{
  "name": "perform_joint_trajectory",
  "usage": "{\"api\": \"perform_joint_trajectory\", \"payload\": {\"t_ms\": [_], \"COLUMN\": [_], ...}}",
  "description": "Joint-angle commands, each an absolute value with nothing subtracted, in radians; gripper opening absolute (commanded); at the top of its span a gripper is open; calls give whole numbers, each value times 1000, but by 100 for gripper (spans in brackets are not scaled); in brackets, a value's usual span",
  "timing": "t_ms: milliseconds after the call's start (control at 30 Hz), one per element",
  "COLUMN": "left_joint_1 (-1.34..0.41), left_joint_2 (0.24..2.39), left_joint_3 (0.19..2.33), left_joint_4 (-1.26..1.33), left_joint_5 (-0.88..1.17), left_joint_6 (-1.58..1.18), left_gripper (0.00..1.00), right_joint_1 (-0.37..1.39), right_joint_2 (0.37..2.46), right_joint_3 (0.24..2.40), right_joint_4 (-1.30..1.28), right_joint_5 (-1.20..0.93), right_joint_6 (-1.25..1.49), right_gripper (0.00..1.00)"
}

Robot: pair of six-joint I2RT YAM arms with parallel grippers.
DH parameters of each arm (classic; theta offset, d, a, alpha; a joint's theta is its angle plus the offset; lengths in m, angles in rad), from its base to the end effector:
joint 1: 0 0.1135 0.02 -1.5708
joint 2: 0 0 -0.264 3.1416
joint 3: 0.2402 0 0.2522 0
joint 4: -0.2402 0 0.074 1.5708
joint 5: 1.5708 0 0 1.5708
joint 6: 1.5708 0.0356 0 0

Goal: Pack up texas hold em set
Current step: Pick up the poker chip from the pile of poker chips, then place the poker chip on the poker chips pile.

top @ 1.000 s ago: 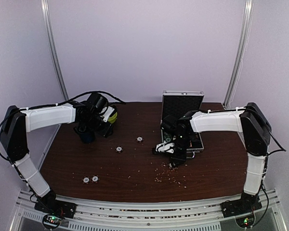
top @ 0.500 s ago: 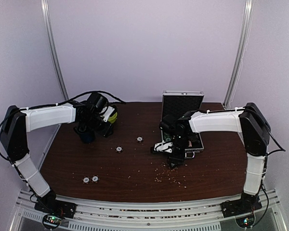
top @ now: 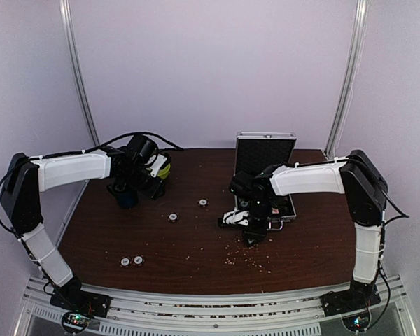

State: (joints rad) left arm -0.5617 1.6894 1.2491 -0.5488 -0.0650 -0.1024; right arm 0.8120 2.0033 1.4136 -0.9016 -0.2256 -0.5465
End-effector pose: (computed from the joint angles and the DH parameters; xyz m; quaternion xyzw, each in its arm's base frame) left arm 0.3047 -0.1890 0.2340 0.2089 0.9345 -0.0640 0.2811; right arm 0.2531 0.2785 0.1585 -0.6272 0.7697 0.1167 0.0243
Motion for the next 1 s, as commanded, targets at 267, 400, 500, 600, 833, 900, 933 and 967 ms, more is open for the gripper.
{"api": "perform_joint_trajectory", "payload": {"t_ms": [267,400,500,600,833,900,933,967], "left_joint_1": [-552,-551,-551,-551,-551,-552,-551,-551], "left_joint_2": [1694,1694,1694,1694,1694,1694,1694,1694], "left_joint_3": [1275,1274,1275,1275,1274,1275,1275,1275], "left_joint_4": [-546,-546,-546,-548,-548,-548,-548,-548], "left_joint_5": [-49,-48,-46,-46,-46,-45,-45,-44], "left_joint_6": [-87,-87,-87,-87,-87,-87,-86,-87], "left_gripper": [44,44,44,44,44,44,44,44], "right_joint_1": [818,816,815,815,816,815,815,815], "right_joint_2": [1956,1922,1919,1928,1953,1955,1956,1956], "right_joint_3": [1420,1393,1371,1359,1368,1367,1367,1367], "right_joint_4": [-932,-936,-927,-913,-902,-899,-895,-892], "right_joint_5": [-216,-205,-204,-205,-216,-216,-218,-219], "right_joint_6": [-529,-527,-526,-526,-529,-529,-529,-528], "right_gripper": [35,35,36,36,37,37,38,38]}}
